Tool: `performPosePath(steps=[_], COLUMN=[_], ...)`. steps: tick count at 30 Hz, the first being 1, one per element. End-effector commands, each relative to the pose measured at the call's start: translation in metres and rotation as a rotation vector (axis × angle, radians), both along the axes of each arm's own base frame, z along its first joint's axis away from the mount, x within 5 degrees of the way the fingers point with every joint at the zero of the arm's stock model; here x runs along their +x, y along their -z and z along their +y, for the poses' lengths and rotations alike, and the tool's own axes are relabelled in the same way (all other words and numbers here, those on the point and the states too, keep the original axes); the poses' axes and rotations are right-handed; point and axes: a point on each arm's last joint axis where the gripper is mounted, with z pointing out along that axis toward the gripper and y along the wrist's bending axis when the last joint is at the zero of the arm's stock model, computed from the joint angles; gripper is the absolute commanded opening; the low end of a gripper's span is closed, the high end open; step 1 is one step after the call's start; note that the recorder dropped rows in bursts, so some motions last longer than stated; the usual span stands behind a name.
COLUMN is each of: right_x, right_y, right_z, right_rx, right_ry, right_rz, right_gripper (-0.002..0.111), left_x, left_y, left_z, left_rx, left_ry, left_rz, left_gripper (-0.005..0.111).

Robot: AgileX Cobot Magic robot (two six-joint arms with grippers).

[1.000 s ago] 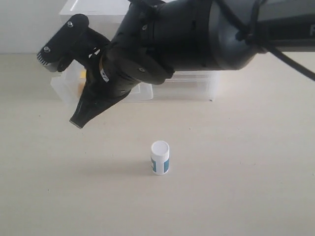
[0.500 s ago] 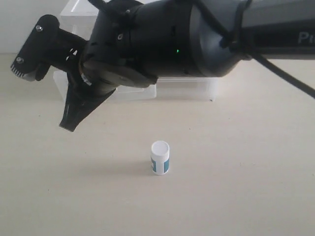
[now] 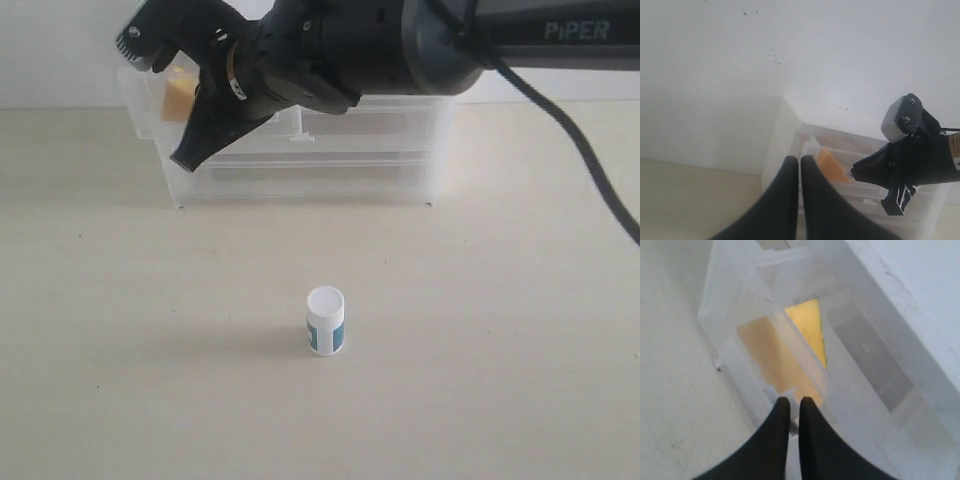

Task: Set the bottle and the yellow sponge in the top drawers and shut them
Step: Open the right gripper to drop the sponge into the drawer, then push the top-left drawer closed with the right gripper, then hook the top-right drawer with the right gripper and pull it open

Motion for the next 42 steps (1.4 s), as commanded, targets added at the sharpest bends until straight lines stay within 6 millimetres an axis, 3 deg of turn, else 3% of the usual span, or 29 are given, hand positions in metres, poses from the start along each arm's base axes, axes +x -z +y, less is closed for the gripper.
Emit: performPosePath(steps=[1,7,10,13,17,20,21,23,25,27,30,36,42], right_x=[0.007,0.050,0.061,0.055,0.020,-0.013,-0.021,-0.032,-0.030,-0.028,-0.026,-0.015,-0.007], right_y=[-0.013,0.000,-0.004,-0.013,-0.035,-0.037,-0.044,-0.039,-0.037,-0.024,0.006,0.052,0.080], right_z=[0.003,-0.009,-0.015,-0.021,-0.033,-0.060,-0.078,-0.114,-0.158,-0.198,-0.229,-0.226,-0.218], right_rx=[0.066,0.153,0.205,0.203,0.143,0.193,0.265,0.399,0.641,0.941,1.268,1.348,1.643], right_ry=[-0.038,0.090,0.171,0.236,0.154,0.080,0.063,0.072,0.135,0.212,0.347,0.436,0.513], right_rz=[-0.067,-0.029,0.000,0.039,0.018,0.013,-0.006,0.004,0.009,0.036,0.144,0.354,0.597], right_gripper=[0.006,0.006,0.006,0.006,0.006,0.006,0.006,0.006,0.003,0.000,0.000,0.004,0.036], left_x=[-0.001,-0.001,-0.001,-0.001,-0.001,-0.001,-0.001,-0.001,-0.001,-0.001,-0.001,-0.001,-0.001], left_y=[0.000,0.002,0.003,0.002,0.002,0.002,0.002,0.002,0.002,0.002,0.002,0.002,0.002], left_z=[-0.001,-0.001,-0.002,-0.002,-0.002,-0.002,-0.002,-0.002,-0.002,-0.002,-0.002,-0.002,-0.002], left_rx=[-0.004,0.007,0.007,0.010,0.010,0.010,0.010,0.010,0.010,0.010,0.010,0.010,0.010], left_ry=[0.007,0.011,0.016,0.017,0.020,0.020,0.020,0.019,0.019,0.019,0.019,0.019,0.019], left_rz=[-0.012,-0.008,-0.014,-0.016,-0.020,-0.020,-0.020,-0.020,-0.020,-0.020,-0.020,-0.020,-0.020], left_gripper=[0.004,0.004,0.004,0.004,0.004,0.004,0.004,0.004,0.004,0.004,0.004,0.004,0.004])
